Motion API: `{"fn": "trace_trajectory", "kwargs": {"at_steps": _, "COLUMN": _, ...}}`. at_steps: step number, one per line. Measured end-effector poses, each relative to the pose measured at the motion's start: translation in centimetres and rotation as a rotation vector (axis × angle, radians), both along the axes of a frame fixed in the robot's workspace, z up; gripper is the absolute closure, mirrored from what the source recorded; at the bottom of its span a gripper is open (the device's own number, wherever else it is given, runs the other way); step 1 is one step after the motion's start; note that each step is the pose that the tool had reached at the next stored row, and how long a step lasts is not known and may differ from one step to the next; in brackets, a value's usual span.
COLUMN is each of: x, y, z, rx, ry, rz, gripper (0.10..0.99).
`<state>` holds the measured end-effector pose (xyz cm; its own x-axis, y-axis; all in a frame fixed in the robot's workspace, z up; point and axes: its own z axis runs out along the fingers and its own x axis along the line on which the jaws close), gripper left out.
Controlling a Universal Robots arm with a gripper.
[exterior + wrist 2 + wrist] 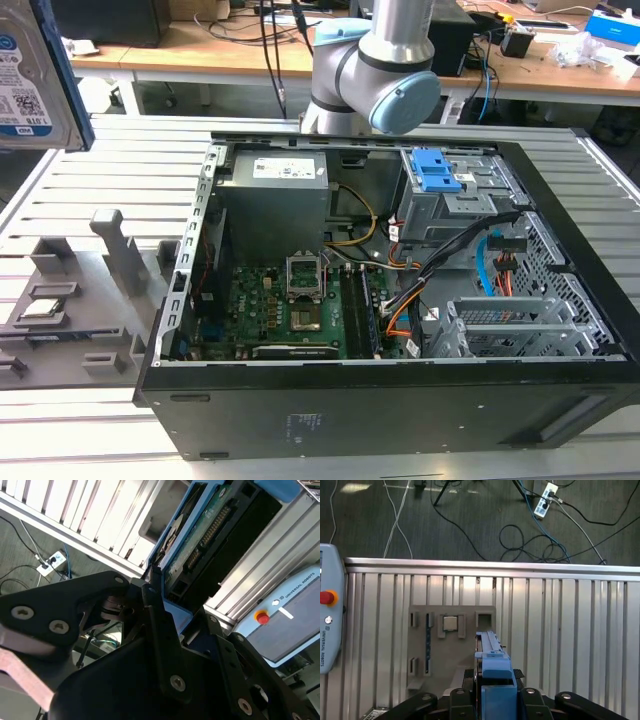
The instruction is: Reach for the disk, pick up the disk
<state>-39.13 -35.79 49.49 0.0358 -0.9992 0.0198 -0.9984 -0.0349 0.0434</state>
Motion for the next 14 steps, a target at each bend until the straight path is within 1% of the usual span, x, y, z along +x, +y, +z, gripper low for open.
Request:
{"fn": "trace_trajectory", "kwargs": {"at_steps": 1, "x": 0.01, "y": 0.00, "z": 0.17, "rx": 0.000, "ry": 0.0000, "rz": 0.000, "gripper": 0.718}}
{"fn": "trace_trajectory", "kwargs": {"at_steps": 3, "x": 0.03, "y": 0.00, "z": 0.81, "rx": 0.000, "ry": 0.0000, "rz": 0.000, "gripper": 0.718}}
{"fn": "trace_trajectory", "kwargs": {"at_steps": 5, "x": 0.05, "y": 0.00, "z": 1.10, "rx": 0.000, "ry": 0.0000, "rz": 0.000, "gripper": 0.718}}
{"fn": "trace_trajectory", "kwargs": {"at_steps": 7, "x": 0.07, "y": 0.00, "z": 1.69, "rx": 0.000, "ry": 0.0001, "rz": 0.000, "gripper": 0.718}}
{"fn": "trace_trajectory", "kwargs": {"at_steps": 9, "x": 0.08, "y": 0.00, "z": 2.06, "rx": 0.000, "ry": 0.0000, "rz": 0.000, "gripper": 0.718}}
{"fn": "trace_trajectory", "kwargs": {"at_steps": 11, "x": 0.09, "y": 0.00, "z": 2.68, "rx": 0.000, "ry": 0.0000, "rz": 0.000, "gripper": 0.718}}
{"fn": "trace_trajectory", "kwargs": {"at_steps": 14, "x": 0.09, "y": 0.00, "z": 3.12, "rx": 0.000, "ry": 0.0001, "rz": 0.000, "gripper": 0.718}}
